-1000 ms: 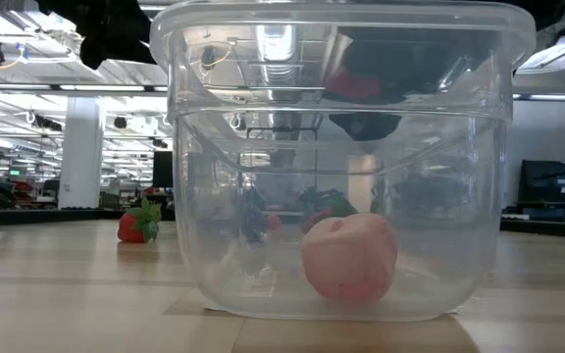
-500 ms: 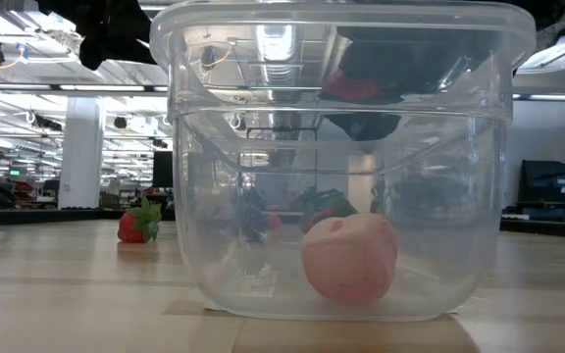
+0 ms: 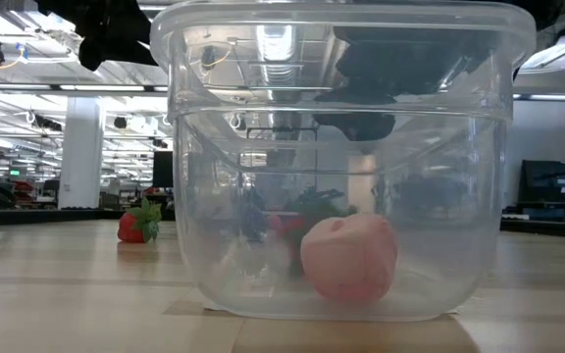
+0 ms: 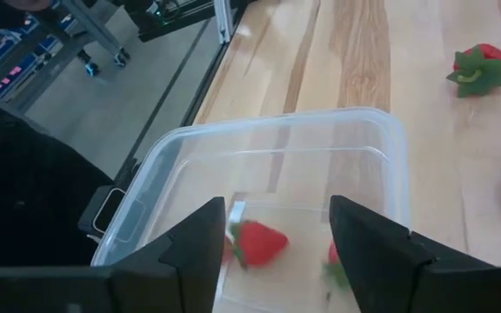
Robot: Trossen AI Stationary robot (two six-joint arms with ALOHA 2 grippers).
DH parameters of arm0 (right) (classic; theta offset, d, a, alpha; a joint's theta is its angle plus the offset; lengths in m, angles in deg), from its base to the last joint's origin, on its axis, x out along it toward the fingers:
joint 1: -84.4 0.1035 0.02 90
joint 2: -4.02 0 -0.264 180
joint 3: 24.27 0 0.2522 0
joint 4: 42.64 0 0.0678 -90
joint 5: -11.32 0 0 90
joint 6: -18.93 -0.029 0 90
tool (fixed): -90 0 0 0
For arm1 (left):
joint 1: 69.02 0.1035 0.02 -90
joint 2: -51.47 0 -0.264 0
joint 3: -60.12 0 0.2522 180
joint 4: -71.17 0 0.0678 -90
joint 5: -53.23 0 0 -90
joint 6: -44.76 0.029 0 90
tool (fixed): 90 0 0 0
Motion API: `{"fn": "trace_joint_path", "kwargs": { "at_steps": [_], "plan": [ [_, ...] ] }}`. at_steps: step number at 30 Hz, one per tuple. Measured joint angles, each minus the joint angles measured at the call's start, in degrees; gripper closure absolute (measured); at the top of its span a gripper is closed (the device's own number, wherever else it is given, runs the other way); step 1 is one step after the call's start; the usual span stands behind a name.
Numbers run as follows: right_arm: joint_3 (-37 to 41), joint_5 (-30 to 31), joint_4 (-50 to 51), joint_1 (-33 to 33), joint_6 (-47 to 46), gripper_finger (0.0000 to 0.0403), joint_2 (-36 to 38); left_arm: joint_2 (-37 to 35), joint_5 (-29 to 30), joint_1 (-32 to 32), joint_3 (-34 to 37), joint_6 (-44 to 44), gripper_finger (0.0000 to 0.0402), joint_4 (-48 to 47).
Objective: Pick and placing Produce into tupperware
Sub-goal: Put the red strawberry into the transparent bin, then put the violet grapes into the transparent bin
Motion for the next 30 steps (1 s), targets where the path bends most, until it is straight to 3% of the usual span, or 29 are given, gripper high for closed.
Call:
{"fn": "trace_joint_path", "kwargs": {
  "at_steps": [13,19,24,30],
  "plan": [
    [0.0,0.0,-4.4,-0.7,1.6,0.0171,0.0,0.0,-0.2,0.0,0.0,0.3,0.0225,-0.1],
    [0.0,0.0,-4.5,-2.9,2.9,0.0173,0.0,0.8,-4.5,0.0,0.0,-0.5,0.0225,-3.3],
    [0.0,0.0,-8.1,-5.6,3.1,0.0173,0.5,4.8,-10.5,0.0,0.0,-0.7,0.0225,-5.0],
    [0.0,-0.1,-10.6,-9.7,3.6,0.0173,3.2,12.2,-11.7,0.0,0.0,5.3,0.0225,-5.2]
  ]
}}
